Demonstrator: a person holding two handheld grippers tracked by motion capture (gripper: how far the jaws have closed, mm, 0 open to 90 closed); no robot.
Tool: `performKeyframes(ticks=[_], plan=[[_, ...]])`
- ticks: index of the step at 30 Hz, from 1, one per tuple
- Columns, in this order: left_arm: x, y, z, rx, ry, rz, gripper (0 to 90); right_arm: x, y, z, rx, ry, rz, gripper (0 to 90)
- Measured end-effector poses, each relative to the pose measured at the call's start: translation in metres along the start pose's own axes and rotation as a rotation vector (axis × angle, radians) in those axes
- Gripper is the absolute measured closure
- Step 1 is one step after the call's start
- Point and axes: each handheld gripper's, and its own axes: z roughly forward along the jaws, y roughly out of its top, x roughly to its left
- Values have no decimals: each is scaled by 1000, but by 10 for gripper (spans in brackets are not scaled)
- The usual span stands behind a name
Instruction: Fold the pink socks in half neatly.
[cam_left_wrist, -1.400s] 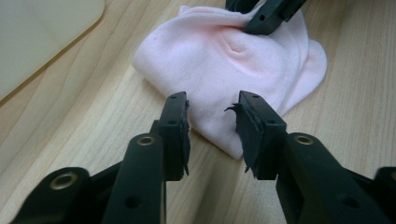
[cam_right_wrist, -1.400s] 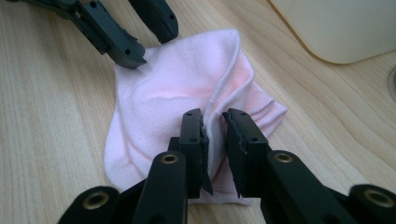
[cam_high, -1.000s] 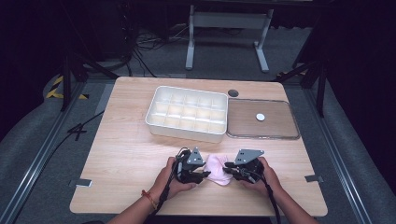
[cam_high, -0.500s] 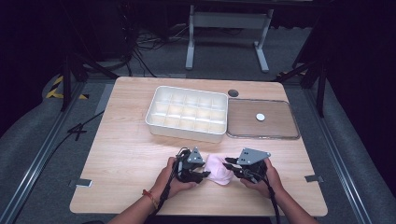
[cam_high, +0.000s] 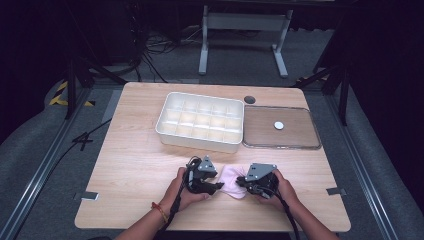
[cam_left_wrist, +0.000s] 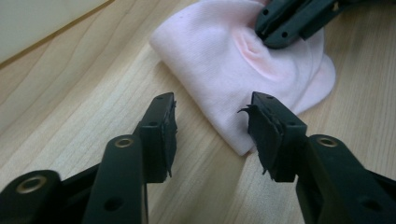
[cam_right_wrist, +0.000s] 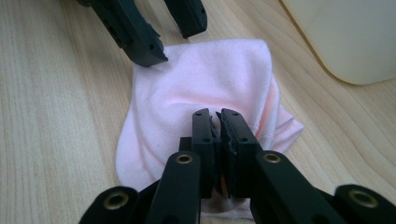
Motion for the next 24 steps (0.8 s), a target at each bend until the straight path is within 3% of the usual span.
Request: performKeyframes(ticks=[6,11,16,18,21,24], plan=[[-3,0,4,-22,-13,-24,470,1,-1,1,-7,3,5,851],[-8,2,7,-17,-3,2,491,0,-2,1,-13,10,7,852],[-9,3,10,-28,-23,7,569,0,-2,1,-13,11,1,852],[-10,4,10,-28,-34,28,632,0,-2,1,-10,8,2,852],[-12,4,10,-38,-25,40,736,0,-2,1,-10,8,1,852],[-14,5,9,-46,-20,36,758,0,-2,1,-10,8,1,852]])
